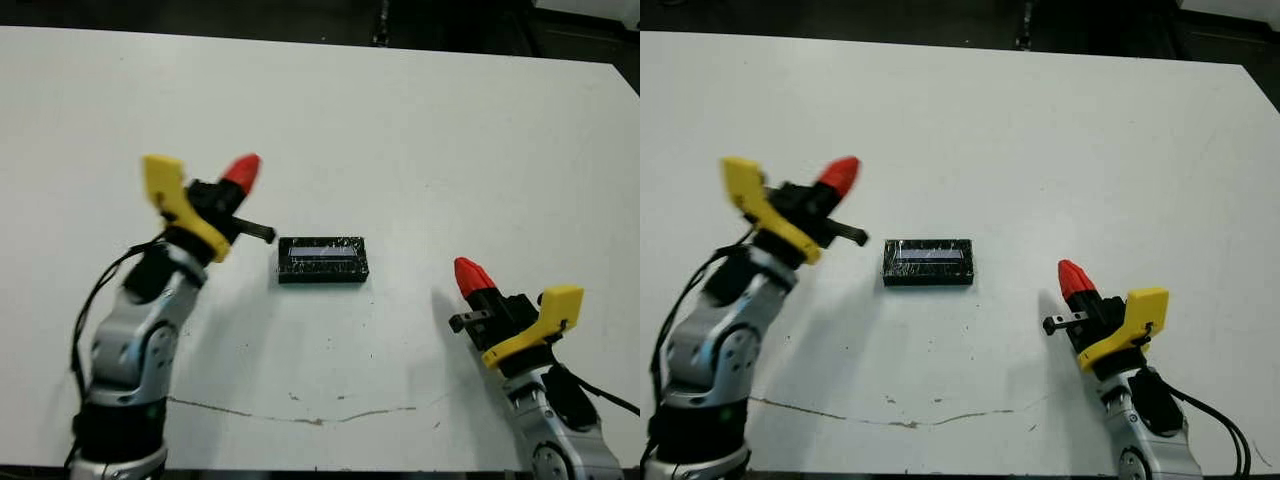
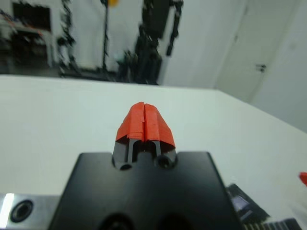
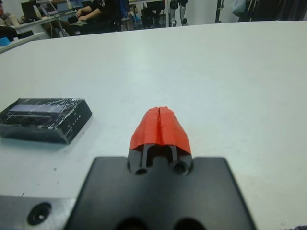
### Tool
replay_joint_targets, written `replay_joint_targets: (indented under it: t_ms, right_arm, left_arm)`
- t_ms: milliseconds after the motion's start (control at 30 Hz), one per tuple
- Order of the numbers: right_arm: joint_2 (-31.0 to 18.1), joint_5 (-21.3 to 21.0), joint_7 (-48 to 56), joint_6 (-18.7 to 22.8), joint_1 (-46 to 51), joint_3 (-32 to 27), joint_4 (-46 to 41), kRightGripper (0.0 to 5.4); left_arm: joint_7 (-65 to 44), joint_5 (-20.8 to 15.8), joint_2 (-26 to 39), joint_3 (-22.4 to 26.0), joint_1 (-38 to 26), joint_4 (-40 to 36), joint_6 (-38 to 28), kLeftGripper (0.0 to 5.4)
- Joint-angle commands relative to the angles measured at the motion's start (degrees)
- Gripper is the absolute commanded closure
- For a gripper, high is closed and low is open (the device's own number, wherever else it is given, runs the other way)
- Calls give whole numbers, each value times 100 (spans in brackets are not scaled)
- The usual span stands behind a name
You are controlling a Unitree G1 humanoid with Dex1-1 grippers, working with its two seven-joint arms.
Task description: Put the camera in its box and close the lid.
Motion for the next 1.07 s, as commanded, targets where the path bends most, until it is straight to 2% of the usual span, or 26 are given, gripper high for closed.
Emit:
replay_joint_targets:
  t_ms: [33, 233, 400, 500, 800, 1067]
  right_arm:
    - [-69, 72, 39, -128, -98, -161, 68, 540]
    - [-70, 94, 2, -282, -320, -359, 84, 540]
    - [-1, 137, -33, -565, -486, -496, 39, 540]
    - [-1, 136, -79, -660, -554, -541, -1, 540]
    - [54, -263, -447, -779, -480, -422, -120, 540]
    - [80, -274, -499, -749, -395, -322, -164, 540]
  left_arm:
    - [86, 51, 86, 137, 366, -77, -301, 538]
    - [333, 381, -62, 115, 957, 32, -1203, 538]
    - [648, 859, -353, -137, 1356, 393, -2051, 538]
    - [679, 901, -490, -231, 1478, 633, -2452, 538]
    - [786, 963, -615, -389, 1626, 803, -2749, 538]
    - [883, 1002, -577, -465, 1628, 712, -2639, 538]
